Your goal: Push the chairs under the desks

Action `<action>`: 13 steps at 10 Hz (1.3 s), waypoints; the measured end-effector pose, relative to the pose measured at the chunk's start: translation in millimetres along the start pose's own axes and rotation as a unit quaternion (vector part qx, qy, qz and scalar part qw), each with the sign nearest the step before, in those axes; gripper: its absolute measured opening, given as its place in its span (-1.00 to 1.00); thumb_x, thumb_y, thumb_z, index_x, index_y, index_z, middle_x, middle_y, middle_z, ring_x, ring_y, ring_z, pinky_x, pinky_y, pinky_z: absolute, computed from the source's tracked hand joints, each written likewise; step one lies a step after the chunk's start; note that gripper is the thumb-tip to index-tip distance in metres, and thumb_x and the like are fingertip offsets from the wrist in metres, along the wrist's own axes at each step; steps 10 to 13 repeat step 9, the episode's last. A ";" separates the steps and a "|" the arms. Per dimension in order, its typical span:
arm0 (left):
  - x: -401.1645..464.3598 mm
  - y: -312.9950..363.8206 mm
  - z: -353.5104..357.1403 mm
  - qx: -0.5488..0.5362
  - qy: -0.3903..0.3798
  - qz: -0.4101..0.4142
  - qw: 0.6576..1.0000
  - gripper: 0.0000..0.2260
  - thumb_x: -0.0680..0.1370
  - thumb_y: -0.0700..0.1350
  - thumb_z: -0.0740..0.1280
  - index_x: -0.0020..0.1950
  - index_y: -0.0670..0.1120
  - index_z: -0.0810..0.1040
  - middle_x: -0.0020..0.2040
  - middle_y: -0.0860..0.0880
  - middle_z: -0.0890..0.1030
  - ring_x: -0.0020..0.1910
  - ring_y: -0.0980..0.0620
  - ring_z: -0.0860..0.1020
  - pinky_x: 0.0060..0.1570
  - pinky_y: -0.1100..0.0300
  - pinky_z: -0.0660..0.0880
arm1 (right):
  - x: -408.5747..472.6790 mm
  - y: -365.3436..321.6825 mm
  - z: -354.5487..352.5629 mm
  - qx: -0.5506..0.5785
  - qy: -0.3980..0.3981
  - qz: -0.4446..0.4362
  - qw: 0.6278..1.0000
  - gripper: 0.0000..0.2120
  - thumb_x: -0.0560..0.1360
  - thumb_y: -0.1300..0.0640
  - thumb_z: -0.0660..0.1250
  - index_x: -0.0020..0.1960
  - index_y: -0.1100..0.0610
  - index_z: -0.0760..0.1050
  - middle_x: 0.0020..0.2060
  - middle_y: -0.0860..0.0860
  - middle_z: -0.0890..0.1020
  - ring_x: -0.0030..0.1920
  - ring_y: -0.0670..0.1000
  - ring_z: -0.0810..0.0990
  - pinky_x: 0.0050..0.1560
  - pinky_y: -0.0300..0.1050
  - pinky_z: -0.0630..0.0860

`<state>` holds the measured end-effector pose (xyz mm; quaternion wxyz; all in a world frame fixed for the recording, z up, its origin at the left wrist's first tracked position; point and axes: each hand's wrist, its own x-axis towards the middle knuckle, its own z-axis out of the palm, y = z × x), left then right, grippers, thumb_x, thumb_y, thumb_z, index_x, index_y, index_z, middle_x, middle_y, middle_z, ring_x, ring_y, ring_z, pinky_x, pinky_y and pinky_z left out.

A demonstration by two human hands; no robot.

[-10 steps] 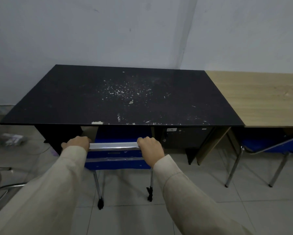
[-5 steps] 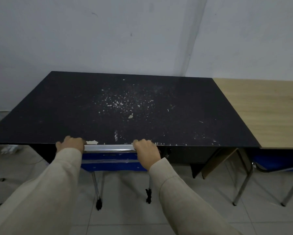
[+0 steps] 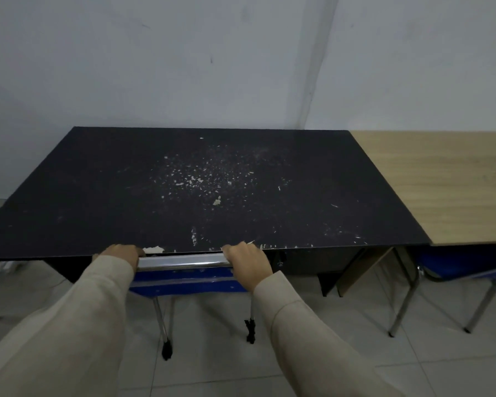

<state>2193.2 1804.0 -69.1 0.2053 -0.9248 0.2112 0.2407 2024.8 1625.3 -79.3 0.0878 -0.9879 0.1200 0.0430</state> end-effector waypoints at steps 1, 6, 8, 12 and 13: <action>-2.7 -1.5 -7.4 0.041 -0.015 0.050 0.998 -0.59 0.60 -0.13 0.18 0.46 0.07 0.34 0.38 -0.03 0.45 0.33 0.00 0.46 0.27 0.23 0.41 | -0.4 -2.1 -1.0 0.002 -0.001 0.012 1.000 -0.78 0.48 0.43 0.27 0.10 0.28 0.43 0.00 0.27 0.60 0.02 0.30 0.59 -0.21 0.04 0.43; -8.3 -5.5 4.2 -0.044 0.010 0.022 0.999 -0.57 0.50 -0.15 0.27 0.38 0.03 0.43 0.31 -0.09 0.48 0.30 -0.10 0.45 0.35 -0.01 0.39 | -28.3 -10.8 -5.9 0.177 -0.050 0.114 0.976 -0.50 0.50 0.20 0.33 0.38 0.13 0.23 0.30 0.19 0.40 0.30 0.22 0.37 0.23 0.15 0.46; -58.6 17.0 -25.3 -0.009 0.007 0.113 0.994 -0.34 0.52 0.03 0.33 0.55 0.01 0.12 0.46 -0.11 0.30 0.41 -0.11 0.37 0.37 0.04 0.37 | -68.0 9.2 -48.0 0.171 -0.073 0.174 0.967 -0.62 0.54 0.14 0.30 0.33 0.09 0.35 0.23 0.13 0.54 0.18 0.15 0.54 0.21 0.07 0.52; -84.8 40.3 -56.1 -0.046 0.033 0.172 0.983 -0.39 0.56 0.02 0.31 0.55 -0.01 0.16 0.48 -0.10 0.31 0.43 -0.09 0.35 0.38 0.12 0.34 | -84.5 20.7 -73.5 0.138 -0.027 0.197 0.970 -0.67 0.56 0.06 0.28 0.30 0.09 0.40 0.22 0.14 0.55 0.18 0.16 0.54 0.21 0.09 0.51; -84.8 40.3 -56.1 -0.046 0.033 0.172 0.983 -0.39 0.56 0.02 0.31 0.55 -0.01 0.16 0.48 -0.10 0.31 0.43 -0.09 0.35 0.38 0.12 0.34 | -84.5 20.7 -73.5 0.138 -0.027 0.197 0.970 -0.67 0.56 0.06 0.28 0.30 0.09 0.40 0.22 0.14 0.55 0.18 0.16 0.54 0.21 0.09 0.51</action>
